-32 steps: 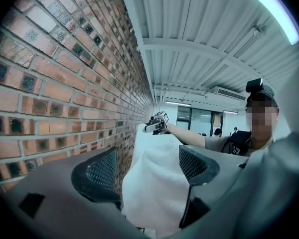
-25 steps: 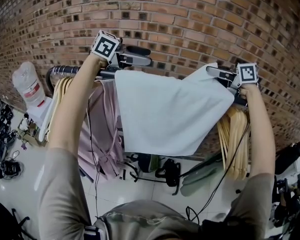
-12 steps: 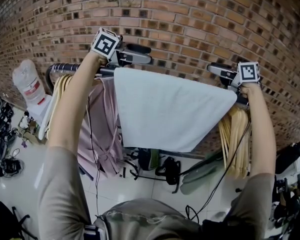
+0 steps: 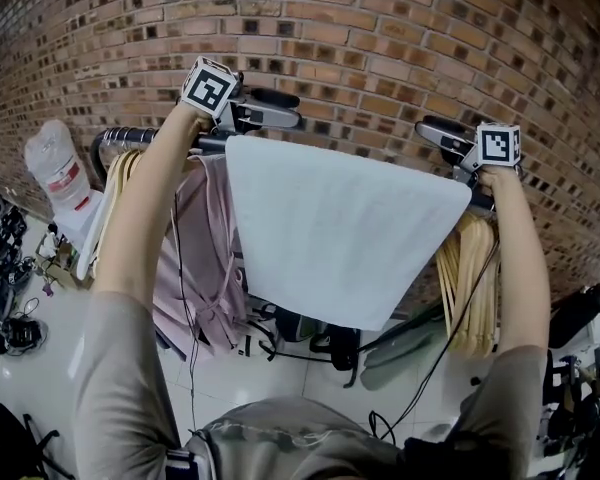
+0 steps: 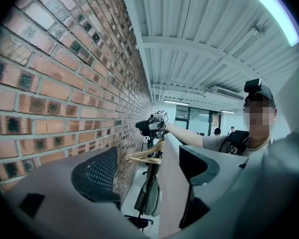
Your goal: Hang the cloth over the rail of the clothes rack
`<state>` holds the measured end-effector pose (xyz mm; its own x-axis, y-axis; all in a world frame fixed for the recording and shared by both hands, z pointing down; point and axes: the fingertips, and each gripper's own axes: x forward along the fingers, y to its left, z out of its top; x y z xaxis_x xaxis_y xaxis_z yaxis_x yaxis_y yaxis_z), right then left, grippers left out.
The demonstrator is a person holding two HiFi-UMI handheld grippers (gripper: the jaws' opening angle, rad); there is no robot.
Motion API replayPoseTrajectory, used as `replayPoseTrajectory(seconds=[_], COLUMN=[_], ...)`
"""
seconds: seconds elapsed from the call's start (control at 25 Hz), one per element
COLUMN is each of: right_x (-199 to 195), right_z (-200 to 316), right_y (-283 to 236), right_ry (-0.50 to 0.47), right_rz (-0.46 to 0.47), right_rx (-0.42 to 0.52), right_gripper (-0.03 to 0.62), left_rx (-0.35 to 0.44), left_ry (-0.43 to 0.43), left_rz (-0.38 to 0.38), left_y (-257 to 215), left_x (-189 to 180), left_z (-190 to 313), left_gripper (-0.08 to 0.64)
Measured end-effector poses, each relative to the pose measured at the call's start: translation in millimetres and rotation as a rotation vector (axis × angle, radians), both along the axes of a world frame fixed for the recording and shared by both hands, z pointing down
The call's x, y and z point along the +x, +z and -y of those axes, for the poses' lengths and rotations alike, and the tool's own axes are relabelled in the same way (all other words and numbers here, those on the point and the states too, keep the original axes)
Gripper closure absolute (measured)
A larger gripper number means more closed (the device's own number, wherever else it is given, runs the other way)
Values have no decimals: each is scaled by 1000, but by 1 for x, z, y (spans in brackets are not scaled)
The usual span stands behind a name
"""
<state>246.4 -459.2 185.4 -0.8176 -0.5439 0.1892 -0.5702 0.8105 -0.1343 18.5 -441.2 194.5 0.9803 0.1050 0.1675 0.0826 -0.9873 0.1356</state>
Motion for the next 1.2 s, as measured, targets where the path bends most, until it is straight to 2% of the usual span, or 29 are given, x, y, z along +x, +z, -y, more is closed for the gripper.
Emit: replayPoseTrajectory(seconds=[0.12, 0.24, 0.44, 0.52, 0.6, 0.64, 0.72, 0.8, 0.88, 0.96, 1.04, 1.2], right_x=[2, -3, 15, 23, 29, 31, 33, 35, 38, 44, 45, 28], right_z=[2, -2, 0, -3, -8, -11, -20, -34, -53, -73, -92, -127], right_y=[-13, -31, -57, -71, -84, -90, -101, -116, -134, -151, -162, -160], right_ry=[10, 0, 91, 125, 161, 176, 191, 182, 173, 165, 141, 92], right_rz=[-83, -71, -3, 23, 29, 25, 20, 55, 132, 238, 300, 268], right_rx=[159, 291, 356, 400, 457, 483, 526, 568, 599, 596, 582, 608], right_gripper=[307, 308, 308, 316, 488, 540, 580, 581, 581, 581, 581, 581], left_rx=[-22, -14, 1, 54, 134, 163, 189, 200, 211, 216, 229, 264], left_ry=[0, -5, -20, -44, -81, -94, -112, -129, -139, -145, -145, -144], left_rz=[-55, -56, -66, -64, -45, -43, -65, -95, -116, -135, -172, -309], left_y=[-10, -9, -12, -15, -16, -17, -22, -28, -33, -37, -44, -76], left_x=[-2, -1, -2, 0, 0, 0, -2, -4, -5, -6, -9, -15], left_z=[3, 3, 4, 7, 13, 15, 18, 21, 23, 25, 25, 16], left_gripper=[172, 172, 172, 172, 172, 172, 172, 172, 172, 172, 172, 173])
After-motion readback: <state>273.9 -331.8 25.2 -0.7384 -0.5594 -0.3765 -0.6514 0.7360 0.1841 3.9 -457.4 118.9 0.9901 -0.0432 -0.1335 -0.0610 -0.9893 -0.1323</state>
